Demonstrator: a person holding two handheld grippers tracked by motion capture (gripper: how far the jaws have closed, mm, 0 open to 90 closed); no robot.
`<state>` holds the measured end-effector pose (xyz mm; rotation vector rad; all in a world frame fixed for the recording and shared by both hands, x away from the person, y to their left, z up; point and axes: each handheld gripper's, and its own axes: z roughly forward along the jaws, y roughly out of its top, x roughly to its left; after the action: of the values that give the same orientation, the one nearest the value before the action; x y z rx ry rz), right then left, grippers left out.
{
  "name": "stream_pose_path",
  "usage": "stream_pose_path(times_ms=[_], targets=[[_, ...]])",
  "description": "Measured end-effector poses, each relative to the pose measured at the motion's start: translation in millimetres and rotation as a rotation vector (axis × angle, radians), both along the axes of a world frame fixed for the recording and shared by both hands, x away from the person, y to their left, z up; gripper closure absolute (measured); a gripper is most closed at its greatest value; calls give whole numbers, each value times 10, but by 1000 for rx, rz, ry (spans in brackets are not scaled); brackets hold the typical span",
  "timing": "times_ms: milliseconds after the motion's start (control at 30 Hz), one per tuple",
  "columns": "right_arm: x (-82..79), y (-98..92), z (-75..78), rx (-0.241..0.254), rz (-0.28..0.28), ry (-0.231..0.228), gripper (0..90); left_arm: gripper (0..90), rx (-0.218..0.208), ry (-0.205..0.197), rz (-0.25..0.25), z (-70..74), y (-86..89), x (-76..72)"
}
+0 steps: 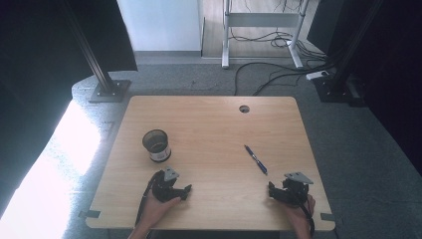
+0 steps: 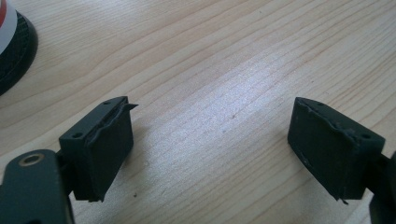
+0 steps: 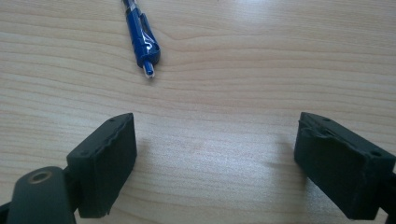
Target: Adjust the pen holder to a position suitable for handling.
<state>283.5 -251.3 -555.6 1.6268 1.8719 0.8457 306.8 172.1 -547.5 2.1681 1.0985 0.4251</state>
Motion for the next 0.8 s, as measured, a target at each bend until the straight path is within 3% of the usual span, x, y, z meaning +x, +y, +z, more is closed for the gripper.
stream_pose_path(times_ms=[800], targets=[[-41,-8,1,-4,2,1,127,149,-2,-2,16,-1,7,-7]])
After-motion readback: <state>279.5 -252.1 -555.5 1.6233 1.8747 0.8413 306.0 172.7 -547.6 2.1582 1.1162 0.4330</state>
